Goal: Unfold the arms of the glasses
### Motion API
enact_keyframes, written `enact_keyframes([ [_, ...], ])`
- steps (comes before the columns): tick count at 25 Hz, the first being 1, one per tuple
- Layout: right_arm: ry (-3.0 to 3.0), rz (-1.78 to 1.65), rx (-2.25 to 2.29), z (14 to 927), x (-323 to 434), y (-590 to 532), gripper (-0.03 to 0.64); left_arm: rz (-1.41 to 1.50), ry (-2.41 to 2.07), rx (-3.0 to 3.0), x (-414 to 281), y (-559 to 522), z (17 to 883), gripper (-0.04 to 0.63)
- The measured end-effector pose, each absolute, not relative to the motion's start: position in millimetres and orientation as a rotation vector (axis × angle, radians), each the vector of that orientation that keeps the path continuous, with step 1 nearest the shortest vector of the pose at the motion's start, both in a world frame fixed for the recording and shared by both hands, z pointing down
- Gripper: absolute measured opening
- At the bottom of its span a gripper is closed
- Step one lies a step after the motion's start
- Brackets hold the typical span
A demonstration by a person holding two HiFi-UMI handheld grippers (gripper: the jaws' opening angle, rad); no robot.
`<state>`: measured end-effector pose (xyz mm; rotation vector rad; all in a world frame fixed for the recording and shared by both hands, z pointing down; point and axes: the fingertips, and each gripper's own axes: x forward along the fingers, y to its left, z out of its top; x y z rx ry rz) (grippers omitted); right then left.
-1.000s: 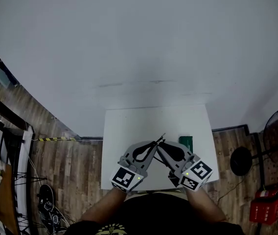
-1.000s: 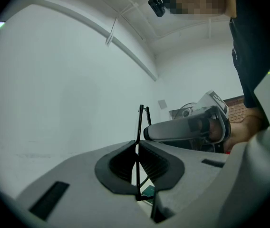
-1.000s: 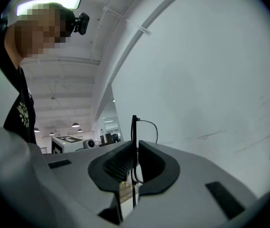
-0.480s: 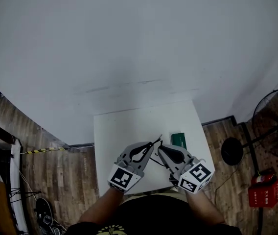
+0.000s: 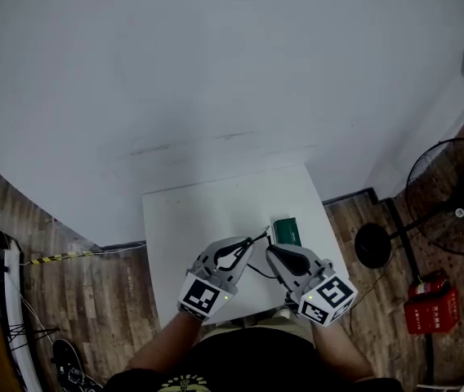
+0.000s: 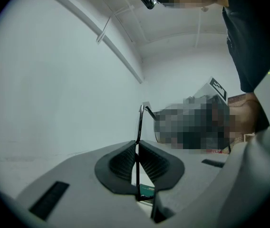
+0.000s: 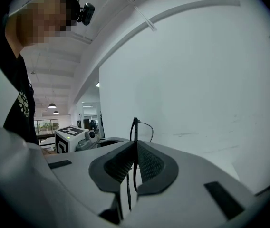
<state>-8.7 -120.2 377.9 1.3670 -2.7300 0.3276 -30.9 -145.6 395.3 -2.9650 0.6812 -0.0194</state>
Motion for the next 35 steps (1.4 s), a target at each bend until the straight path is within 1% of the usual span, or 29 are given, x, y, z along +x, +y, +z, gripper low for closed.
enact_keyframes([
  [8,-2.654,0.324,1.391,383,5,-115,0.014,-0.022,0.641,-2.975,-21,-142,403,0.023],
  [13,-2.644,0.303,1.332,385,8,-110,0.015,-0.114,0.714,-2.971,-26,-141,409,0.023],
  [21,-2.679,0.274,1.226,380,23,-110,0.015,-0.173,0.792,-2.919,-17,-142,410,0.023],
  [25,-2.698,0.268,1.193,378,42,-113,0.015,-0.172,0.818,-2.905,0,-144,410,0.023],
  [31,-2.719,0.283,1.149,381,89,-116,0.017,-0.265,0.868,-2.887,38,-143,423,0.023],
  [35,-2.748,0.295,1.108,385,106,-124,0.017,-0.301,0.919,-2.877,53,-149,430,0.023],
])
